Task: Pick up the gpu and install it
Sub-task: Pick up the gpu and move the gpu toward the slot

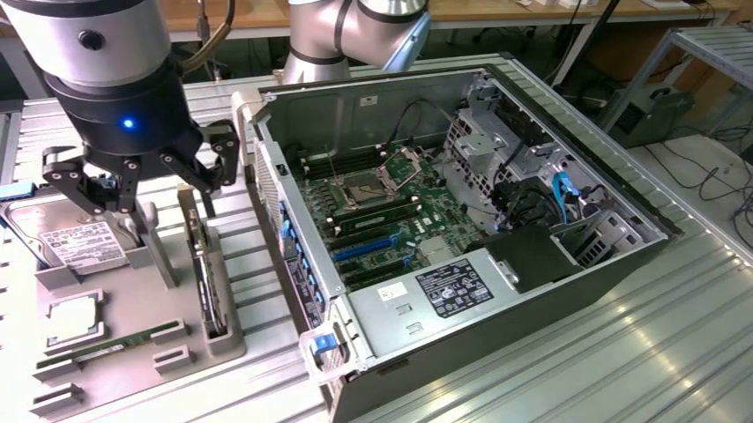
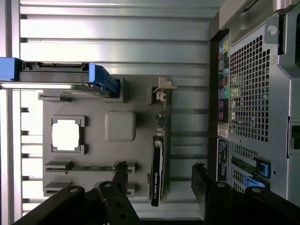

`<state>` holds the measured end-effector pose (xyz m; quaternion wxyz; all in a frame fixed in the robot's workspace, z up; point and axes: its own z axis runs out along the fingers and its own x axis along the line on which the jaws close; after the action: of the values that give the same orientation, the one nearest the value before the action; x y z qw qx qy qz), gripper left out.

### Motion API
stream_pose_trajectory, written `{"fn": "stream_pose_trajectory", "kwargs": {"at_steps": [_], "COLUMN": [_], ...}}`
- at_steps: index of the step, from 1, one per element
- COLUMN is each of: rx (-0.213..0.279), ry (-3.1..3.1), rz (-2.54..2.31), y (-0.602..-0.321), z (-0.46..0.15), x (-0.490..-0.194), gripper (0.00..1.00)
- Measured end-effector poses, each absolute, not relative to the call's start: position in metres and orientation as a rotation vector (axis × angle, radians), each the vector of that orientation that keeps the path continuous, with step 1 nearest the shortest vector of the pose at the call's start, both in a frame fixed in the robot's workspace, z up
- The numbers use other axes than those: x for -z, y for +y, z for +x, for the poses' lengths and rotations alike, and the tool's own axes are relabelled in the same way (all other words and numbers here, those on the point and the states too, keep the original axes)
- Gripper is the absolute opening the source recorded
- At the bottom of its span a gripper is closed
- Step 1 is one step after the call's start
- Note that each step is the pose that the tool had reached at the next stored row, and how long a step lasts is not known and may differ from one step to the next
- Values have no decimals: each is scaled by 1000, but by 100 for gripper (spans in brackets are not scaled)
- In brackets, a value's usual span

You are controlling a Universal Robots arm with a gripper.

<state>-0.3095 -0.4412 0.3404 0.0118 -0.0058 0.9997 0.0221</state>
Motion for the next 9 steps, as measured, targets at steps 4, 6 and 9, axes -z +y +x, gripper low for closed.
{"fn": "stream_pose_trajectory", "kwargs": {"at_steps": [4,6,9], "rx": [-69,-69,-69], "ry": [3117,3117,3117], "rz": [-26,-29,-35], "y": [-442,-442,-442], "z": [-309,-309,-309], "x": [-336,-333,-330], "gripper": [66,66,66]}}
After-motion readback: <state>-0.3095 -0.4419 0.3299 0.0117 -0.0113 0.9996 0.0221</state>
